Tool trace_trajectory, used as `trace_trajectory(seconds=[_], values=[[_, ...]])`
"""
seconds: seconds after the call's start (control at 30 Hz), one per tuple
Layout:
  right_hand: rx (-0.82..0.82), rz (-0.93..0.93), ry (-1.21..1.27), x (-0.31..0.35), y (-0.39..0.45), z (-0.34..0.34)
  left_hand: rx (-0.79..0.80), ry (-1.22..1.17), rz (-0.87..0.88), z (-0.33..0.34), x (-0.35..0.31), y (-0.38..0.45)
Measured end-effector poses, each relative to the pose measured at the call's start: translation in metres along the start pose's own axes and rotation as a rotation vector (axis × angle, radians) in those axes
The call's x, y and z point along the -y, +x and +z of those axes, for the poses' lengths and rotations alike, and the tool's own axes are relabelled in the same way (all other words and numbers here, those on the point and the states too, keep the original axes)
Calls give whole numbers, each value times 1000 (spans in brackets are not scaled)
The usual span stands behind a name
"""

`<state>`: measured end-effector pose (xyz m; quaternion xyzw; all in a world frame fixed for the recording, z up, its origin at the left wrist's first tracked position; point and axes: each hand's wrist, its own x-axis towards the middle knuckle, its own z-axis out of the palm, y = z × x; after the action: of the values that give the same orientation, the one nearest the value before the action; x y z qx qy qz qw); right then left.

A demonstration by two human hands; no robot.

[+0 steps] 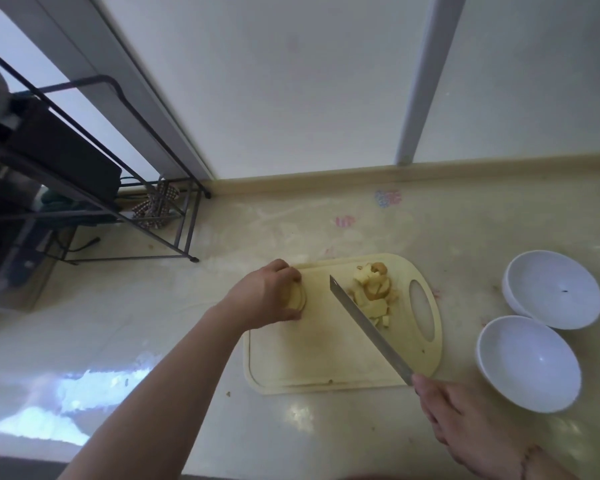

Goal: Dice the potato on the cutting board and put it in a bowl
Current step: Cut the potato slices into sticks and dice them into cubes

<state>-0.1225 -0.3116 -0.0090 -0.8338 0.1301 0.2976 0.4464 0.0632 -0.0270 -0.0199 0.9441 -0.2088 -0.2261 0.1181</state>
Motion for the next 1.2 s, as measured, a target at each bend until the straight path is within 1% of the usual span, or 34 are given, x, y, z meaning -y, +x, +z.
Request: trace_trajectory(seconds=[0.13,0.23,0.33,0.47,0.6,0.7,0.83,1.03,1.13,1.2], values=[[-4,1,7,3,-2,0,-13,-139,-63,-1,4,1],[5,16,-29,7,-2,-1,-39,-186,-99,-7,7,7],[0,2,-44,14,-3,-3,-9,-202,-109,-11,10,12],[6,13,-66,19,-3,-5,46,-130,-41,-9,10,12],[11,24,-62,18,-2,-4,80,8,104,-2,15,6],[15,26,-70,20,-4,-3,27,133,199,4,16,3],[27,37,-31,19,-4,-1,-66,266,257,8,14,3],[54,123,140,20,-6,-1,-106,191,266,20,-15,-10],[40,134,194,19,-7,2,-137,199,280,47,-36,-24],[21,134,200,19,-7,5,-192,182,261,70,-49,-36]])
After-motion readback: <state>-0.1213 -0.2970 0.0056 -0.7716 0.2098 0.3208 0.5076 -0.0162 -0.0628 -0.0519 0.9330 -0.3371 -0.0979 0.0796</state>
